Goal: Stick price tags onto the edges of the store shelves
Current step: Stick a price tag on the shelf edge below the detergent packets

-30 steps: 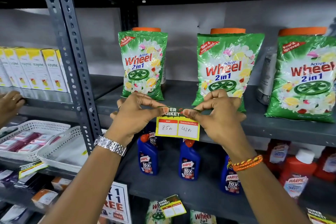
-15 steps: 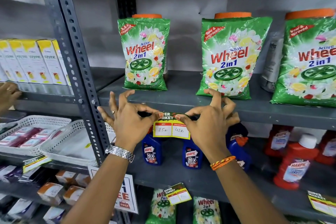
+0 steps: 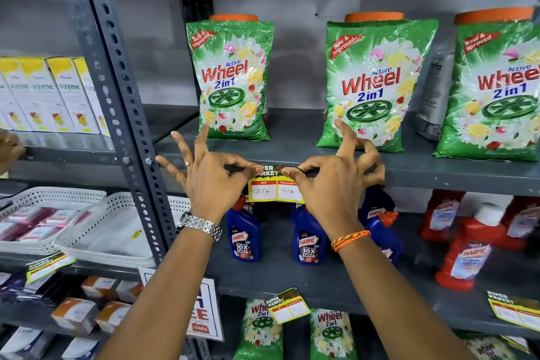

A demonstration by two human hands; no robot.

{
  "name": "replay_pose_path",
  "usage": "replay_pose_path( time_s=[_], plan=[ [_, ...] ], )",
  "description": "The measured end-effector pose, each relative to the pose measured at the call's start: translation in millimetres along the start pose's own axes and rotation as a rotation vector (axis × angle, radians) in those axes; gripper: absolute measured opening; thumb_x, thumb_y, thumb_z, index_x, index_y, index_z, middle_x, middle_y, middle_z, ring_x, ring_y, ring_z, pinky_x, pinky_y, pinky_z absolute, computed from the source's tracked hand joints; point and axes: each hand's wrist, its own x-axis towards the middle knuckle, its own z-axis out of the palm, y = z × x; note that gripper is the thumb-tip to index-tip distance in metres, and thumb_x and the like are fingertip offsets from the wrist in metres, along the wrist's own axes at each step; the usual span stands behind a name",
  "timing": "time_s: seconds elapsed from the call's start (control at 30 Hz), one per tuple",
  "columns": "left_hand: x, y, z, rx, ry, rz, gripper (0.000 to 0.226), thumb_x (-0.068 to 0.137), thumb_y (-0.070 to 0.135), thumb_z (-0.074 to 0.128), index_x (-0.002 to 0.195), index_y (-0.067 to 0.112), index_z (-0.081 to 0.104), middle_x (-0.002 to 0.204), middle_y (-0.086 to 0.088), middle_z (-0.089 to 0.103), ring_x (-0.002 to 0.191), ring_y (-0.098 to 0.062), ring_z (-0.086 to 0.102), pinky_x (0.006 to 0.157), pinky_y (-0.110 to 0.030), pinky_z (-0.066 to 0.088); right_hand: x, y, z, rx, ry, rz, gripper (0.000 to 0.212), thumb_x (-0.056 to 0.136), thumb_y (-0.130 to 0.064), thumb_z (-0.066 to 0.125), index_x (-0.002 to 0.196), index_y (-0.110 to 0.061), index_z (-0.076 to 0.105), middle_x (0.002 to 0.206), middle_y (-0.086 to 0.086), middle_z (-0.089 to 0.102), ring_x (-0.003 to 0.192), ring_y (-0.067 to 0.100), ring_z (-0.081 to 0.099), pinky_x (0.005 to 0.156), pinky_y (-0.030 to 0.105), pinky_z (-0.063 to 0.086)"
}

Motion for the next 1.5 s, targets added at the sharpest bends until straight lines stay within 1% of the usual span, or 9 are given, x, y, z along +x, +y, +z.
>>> replay_pose_path(
  time_s=[0.2,0.27,0.43,0.63,0.97,1.07,1.17,1.3,1.5],
  plan=[
    [9,-2,4,0.045,-0.004,-0.001,0.012,0.073,0.057,0.083,0.081,0.056,0.073,0.173,0.015,0.010,0.162,-0.024,-0.003,0.122,-0.067,-0.015,3,-4,2,-0.048,0.016,0.039,0.030,0.064,-0.067,0.079,0.066,-0.037,0.077,0.161,-0.013,0.022,0.138,0.033,0.020,0.104,0.057,0.022],
    [11,-3,6,0.042,0.002,0.005,0.015,0.073,0.057,0.083,0.086,0.052,0.077,0.173,0.016,0.011,0.162,-0.024,0.002,0.123,-0.067,-0.009,4,-5,3,-0.047,0.023,0.047,0.030,0.064,-0.066,0.079,0.065,-0.037,0.076,0.161,-0.013,0.023,0.138,0.033,0.020,0.103,0.057,0.022],
    [13,-6,8,-0.002,-0.008,0.007,0.017,0.068,0.063,0.082,0.068,0.061,0.066,0.172,0.017,0.014,0.161,-0.028,0.012,0.124,-0.067,0.008,5,-5,7,-0.081,0.032,0.054,0.032,0.063,-0.067,0.080,0.065,-0.036,0.076,0.161,-0.011,0.024,0.138,0.034,0.021,0.103,0.058,0.025],
    [10,2,9,0.069,0.049,-0.029,0.020,0.071,0.057,0.084,0.088,0.047,0.079,0.172,0.016,0.016,0.162,-0.024,-0.003,0.120,-0.069,-0.018,3,-8,7,-0.097,0.045,0.063,0.032,0.063,-0.068,0.079,0.065,-0.036,0.076,0.159,-0.011,0.027,0.138,0.033,0.022,0.102,0.056,0.023],
    [7,8,10,0.186,0.153,-0.037,0.020,0.066,0.059,0.082,0.077,0.043,0.079,0.168,0.010,0.031,0.161,-0.028,-0.009,0.120,-0.068,-0.019,3,-13,2,-0.145,0.050,0.075,0.036,0.060,-0.067,0.081,0.063,-0.032,0.072,0.156,-0.007,0.031,0.136,0.031,0.020,0.101,0.055,0.024],
    [2,6,9,0.222,0.202,-0.014,0.035,0.063,0.068,0.082,0.089,0.044,0.078,0.167,0.002,0.034,0.162,-0.030,-0.005,0.120,-0.066,-0.019,2,-11,-2,-0.129,0.086,0.072,0.042,0.054,-0.068,0.083,0.064,-0.031,0.067,0.152,-0.003,0.036,0.135,0.033,0.023,0.099,0.054,0.024],
    [-13,2,10,0.283,0.299,0.130,0.045,0.073,0.066,0.077,0.111,0.042,0.075,0.162,-0.004,0.041,0.161,-0.032,0.007,0.120,-0.065,-0.013,0,-6,-7,-0.117,0.091,0.045,0.042,0.055,-0.065,0.084,0.076,-0.033,0.067,0.150,0.000,0.037,0.135,0.033,0.020,0.098,0.052,0.023],
    [-46,-3,12,0.418,0.357,0.368,0.031,0.085,0.041,0.067,0.115,0.038,0.074,0.141,0.002,0.057,0.135,-0.027,0.037,0.109,-0.052,0.020,-8,6,-14,-0.101,0.097,-0.035,0.027,0.068,-0.047,0.083,0.089,-0.034,0.073,0.145,0.000,0.044,0.130,0.030,0.024,0.096,0.052,0.024],
    [-66,2,25,0.649,0.163,0.523,0.051,0.088,0.034,0.055,0.137,0.027,0.063,0.112,0.000,0.066,0.097,-0.030,0.055,0.081,-0.044,0.034,-11,28,-25,-0.129,0.077,-0.017,0.024,0.080,-0.027,0.075,0.103,-0.035,0.075,0.137,-0.004,0.051,0.125,0.028,0.031,0.094,0.050,0.025]
  ],
)
